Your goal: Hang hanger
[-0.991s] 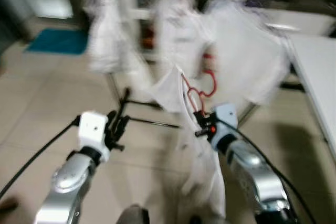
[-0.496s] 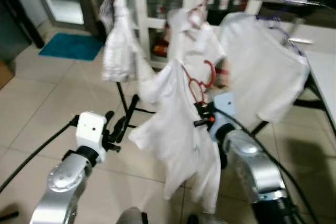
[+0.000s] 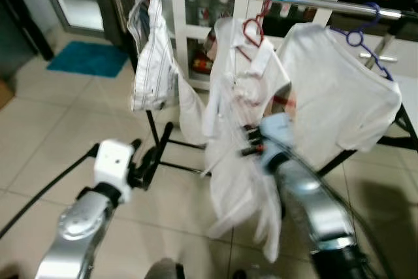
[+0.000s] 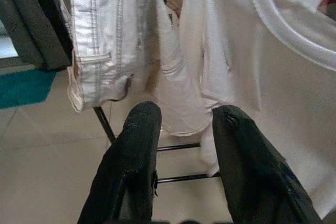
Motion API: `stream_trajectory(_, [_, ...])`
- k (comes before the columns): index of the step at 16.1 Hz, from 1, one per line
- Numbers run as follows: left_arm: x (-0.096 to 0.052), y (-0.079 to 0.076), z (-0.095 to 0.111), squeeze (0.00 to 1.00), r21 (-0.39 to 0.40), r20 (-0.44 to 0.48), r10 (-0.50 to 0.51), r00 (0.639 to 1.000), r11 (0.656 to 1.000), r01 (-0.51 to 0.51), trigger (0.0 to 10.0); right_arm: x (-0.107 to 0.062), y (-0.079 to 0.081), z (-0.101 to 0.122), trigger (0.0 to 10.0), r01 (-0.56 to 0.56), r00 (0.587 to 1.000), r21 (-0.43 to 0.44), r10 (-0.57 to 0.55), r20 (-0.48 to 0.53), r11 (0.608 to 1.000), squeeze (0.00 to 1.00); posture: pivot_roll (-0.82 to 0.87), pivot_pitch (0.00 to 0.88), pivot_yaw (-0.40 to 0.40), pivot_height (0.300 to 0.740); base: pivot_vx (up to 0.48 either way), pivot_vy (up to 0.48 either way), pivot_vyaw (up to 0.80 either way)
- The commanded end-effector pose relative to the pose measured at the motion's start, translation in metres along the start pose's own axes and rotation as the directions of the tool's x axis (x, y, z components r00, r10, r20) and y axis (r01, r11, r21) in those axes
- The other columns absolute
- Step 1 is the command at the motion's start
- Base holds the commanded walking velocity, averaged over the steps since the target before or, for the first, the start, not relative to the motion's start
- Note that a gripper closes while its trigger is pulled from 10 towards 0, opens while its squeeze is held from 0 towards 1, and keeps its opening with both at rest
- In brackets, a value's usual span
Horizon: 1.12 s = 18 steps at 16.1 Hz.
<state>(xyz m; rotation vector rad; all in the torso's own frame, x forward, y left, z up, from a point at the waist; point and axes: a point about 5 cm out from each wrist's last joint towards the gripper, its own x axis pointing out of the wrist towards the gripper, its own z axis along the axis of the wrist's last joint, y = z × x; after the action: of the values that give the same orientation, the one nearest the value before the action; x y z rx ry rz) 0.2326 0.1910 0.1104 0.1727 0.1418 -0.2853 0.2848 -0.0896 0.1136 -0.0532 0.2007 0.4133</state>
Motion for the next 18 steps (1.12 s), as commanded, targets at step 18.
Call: stream_trajectory(18, [0.017,-0.011,0.007,0.00,-0.014,0.043,-0.067,0.997,0.998,0.067,10.0,-0.014,0.000,0.006,10.0,0.011,0.998,0.072,-0.016,0.068,0.997,0.00,-0.03,0.126,0.071,0.740,0.310,0.000,0.00])
